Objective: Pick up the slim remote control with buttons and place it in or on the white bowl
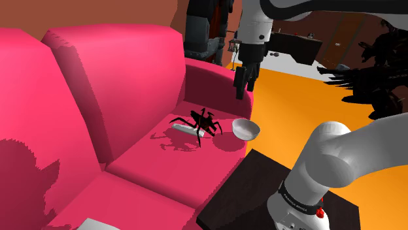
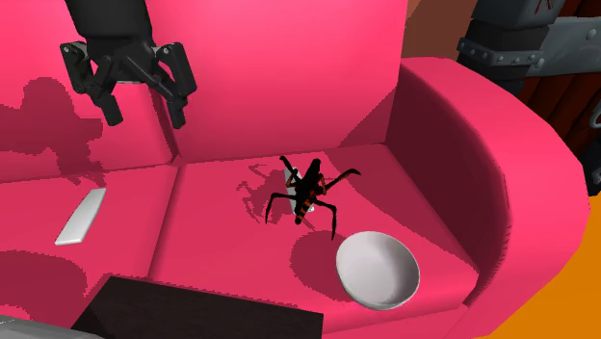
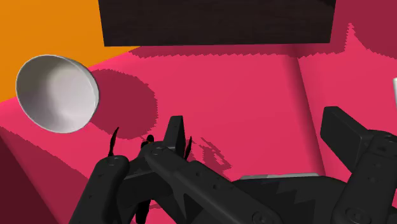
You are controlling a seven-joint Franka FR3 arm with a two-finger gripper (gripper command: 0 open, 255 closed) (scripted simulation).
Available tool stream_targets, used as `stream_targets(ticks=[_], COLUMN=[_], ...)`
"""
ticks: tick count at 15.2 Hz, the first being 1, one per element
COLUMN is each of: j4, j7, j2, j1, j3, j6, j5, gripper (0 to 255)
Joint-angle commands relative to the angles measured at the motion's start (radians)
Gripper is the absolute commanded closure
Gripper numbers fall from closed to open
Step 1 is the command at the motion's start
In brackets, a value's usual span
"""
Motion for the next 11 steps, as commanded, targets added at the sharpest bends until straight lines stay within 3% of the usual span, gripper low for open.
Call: stream_targets(ticks=[1,11], j4=[0.000,-0.072], j7=[0.000,-0.144], j2=[0.000,0.251], j1=[0.000,-0.020], j3=[0.000,-0.081], j6=[0.000,0.350], j5=[0.000,-0.059], gripper=[0,0])
